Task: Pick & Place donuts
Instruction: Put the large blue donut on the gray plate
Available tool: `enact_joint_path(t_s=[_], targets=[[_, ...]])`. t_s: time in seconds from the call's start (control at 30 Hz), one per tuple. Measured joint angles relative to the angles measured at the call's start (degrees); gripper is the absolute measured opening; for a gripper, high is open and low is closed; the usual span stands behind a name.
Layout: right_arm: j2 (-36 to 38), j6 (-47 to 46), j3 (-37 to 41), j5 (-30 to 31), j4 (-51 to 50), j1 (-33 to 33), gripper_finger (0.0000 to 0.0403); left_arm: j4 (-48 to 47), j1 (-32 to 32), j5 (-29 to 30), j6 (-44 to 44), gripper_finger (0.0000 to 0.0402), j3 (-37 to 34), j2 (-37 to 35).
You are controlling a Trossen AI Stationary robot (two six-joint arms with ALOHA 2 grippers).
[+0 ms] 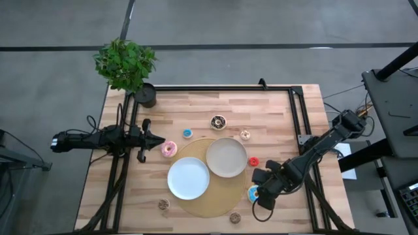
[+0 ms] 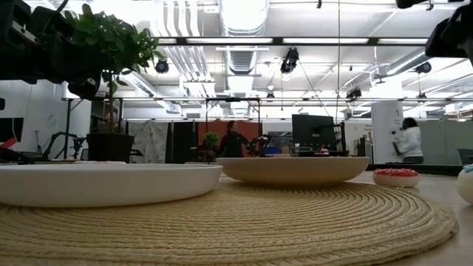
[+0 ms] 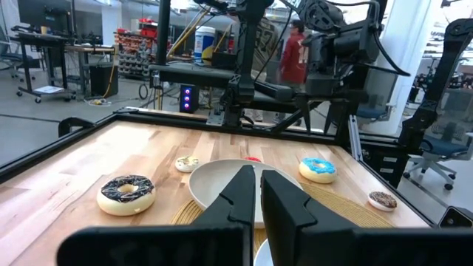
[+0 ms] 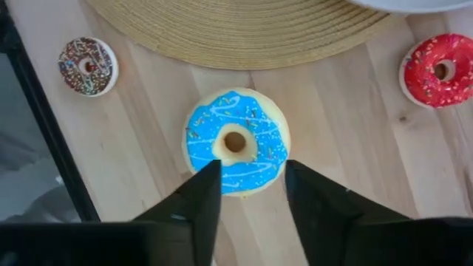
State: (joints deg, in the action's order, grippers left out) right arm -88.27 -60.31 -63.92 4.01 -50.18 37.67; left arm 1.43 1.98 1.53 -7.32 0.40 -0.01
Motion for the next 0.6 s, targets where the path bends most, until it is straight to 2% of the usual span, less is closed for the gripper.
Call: enact_joint_path(t_s=[0.33, 0.6], targets=[[0.00, -1.28, 1.47, 0.00, 0.22, -1.65, 0.0251, 0.00, 0.00, -0.01, -0.01, 0.0000, 0.02, 0.00], [0.00, -2.13, 3.34, -0.01, 1.54, -2.51, 0.0312, 0.00, 0.00, 0.01, 0.01, 0.0000, 0.02, 0.00]])
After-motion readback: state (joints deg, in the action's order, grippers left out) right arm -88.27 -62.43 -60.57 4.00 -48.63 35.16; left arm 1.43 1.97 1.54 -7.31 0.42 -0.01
